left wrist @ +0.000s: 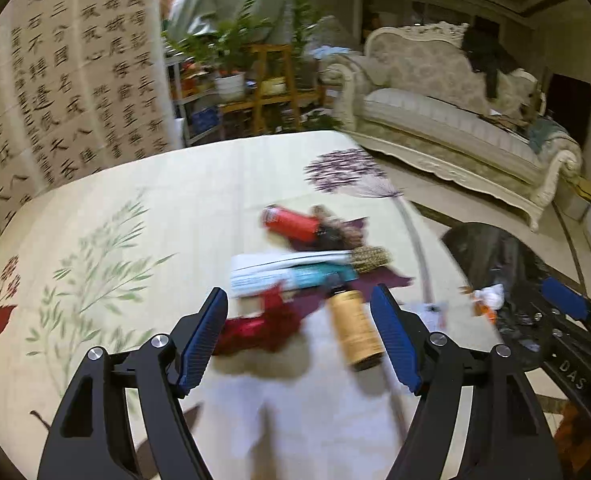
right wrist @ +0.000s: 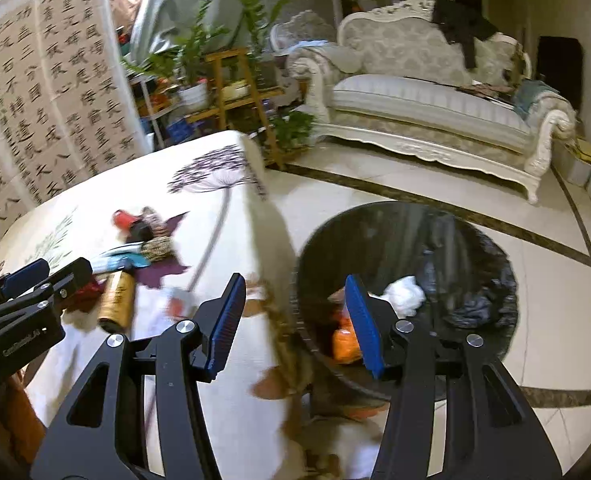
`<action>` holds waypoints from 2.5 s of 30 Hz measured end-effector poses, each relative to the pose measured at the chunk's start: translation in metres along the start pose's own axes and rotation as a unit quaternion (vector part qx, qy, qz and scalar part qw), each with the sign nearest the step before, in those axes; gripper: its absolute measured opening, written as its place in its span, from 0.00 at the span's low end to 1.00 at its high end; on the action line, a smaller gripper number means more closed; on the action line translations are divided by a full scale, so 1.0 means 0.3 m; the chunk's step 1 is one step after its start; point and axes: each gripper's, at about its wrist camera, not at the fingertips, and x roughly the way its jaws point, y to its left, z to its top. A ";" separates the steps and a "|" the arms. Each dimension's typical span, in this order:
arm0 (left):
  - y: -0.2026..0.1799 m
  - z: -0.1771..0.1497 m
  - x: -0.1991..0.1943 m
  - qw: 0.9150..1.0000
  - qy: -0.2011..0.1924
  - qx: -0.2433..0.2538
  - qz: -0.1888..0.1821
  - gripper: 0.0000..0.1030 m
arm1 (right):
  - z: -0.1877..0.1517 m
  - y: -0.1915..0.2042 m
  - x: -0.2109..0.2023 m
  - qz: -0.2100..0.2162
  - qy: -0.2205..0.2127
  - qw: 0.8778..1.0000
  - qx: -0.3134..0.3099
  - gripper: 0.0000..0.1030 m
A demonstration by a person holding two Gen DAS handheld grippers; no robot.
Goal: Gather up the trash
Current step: 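Grasp the red plastic bag with the left tool while the right tool grasps the white-red snack wrapper, then carry the red bag to the bin with the left tool while the right tool carries the wrapper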
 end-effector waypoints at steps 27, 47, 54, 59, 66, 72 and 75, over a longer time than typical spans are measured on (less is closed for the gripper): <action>0.090 -0.042 0.123 0.998 0.060 0.021 -0.031 0.30 | -0.037 0.193 0.057 0.032 0.036 0.998 -0.043 0.49; 0.161 -0.072 0.047 0.999 0.033 -0.007 -0.016 0.25 | -0.092 0.258 0.069 0.027 0.071 0.995 -0.071 0.35; 0.160 -0.083 0.014 0.999 0.024 -0.011 -0.018 0.25 | -0.098 0.265 0.047 0.029 0.065 0.995 -0.070 0.29; 0.145 -0.086 -0.004 0.999 0.019 -0.012 -0.023 0.25 | -0.080 0.253 0.021 0.031 0.053 0.996 -0.066 0.28; 0.086 -0.072 -0.028 0.999 0.009 -0.007 -0.044 0.25 | -0.050 0.190 -0.020 0.018 0.028 0.998 -0.055 0.28; 0.002 -0.051 -0.033 0.998 0.000 0.003 -0.066 0.25 | -0.022 0.076 -0.045 -0.007 0.009 0.999 -0.033 0.28; -0.051 -0.039 -0.028 0.997 0.002 0.009 -0.081 0.25 | -0.012 0.014 -0.055 -0.022 0.001 1.000 -0.022 0.28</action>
